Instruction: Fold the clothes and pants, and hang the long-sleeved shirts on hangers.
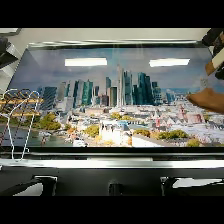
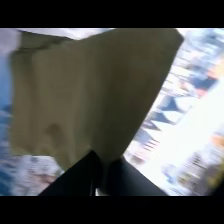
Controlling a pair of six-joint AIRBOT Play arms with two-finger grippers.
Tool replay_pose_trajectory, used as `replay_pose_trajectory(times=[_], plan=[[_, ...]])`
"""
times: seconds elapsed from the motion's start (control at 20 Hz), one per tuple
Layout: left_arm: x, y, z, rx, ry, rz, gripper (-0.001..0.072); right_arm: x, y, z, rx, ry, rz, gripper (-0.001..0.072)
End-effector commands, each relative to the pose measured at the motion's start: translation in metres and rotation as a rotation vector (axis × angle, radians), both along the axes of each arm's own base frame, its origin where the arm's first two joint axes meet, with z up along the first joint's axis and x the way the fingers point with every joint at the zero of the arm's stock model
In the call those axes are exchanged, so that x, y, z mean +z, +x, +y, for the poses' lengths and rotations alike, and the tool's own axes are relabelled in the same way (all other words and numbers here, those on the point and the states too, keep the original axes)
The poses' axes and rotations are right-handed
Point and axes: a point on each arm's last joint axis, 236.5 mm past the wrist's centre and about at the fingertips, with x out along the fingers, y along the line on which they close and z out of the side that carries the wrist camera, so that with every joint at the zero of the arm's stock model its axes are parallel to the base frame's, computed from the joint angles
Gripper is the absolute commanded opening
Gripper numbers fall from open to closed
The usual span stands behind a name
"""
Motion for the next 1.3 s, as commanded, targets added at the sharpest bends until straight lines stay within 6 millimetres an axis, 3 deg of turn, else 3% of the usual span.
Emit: replay_pose_trajectory(times=[0.0,0.15,0.45,0.7,0.9,1.25], plan=[[0.0,0.0,0.0,0.0,0.001,-0.001,0.0022,-0.029,-0.085,-0.006,-0.126,0.044,0.309,0.0027],[-0.001,-0.002,0.0,-0.003,0.002,0.008,0.0022,-0.057,-0.119,0.011,-0.13,0.122,0.467,0.0028],[-0.002,-0.003,0.0,-0.004,0.002,0.014,0.0022,-0.103,-0.164,0.04,-0.116,0.213,0.653,0.0028],[-0.003,-0.002,0.0,-0.004,0.002,0.015,0.0022,-0.13,-0.183,0.06,-0.088,0.241,0.696,0.0029],[-0.003,-0.002,0.0,-0.004,0.002,0.015,0.0022,-0.14,-0.194,0.068,-0.077,0.239,0.723,0.0029],[-0.003,-0.002,0.0,-0.004,0.002,0.015,0.0022,-0.139,-0.207,0.063,-0.036,0.212,0.779,0.0029]])
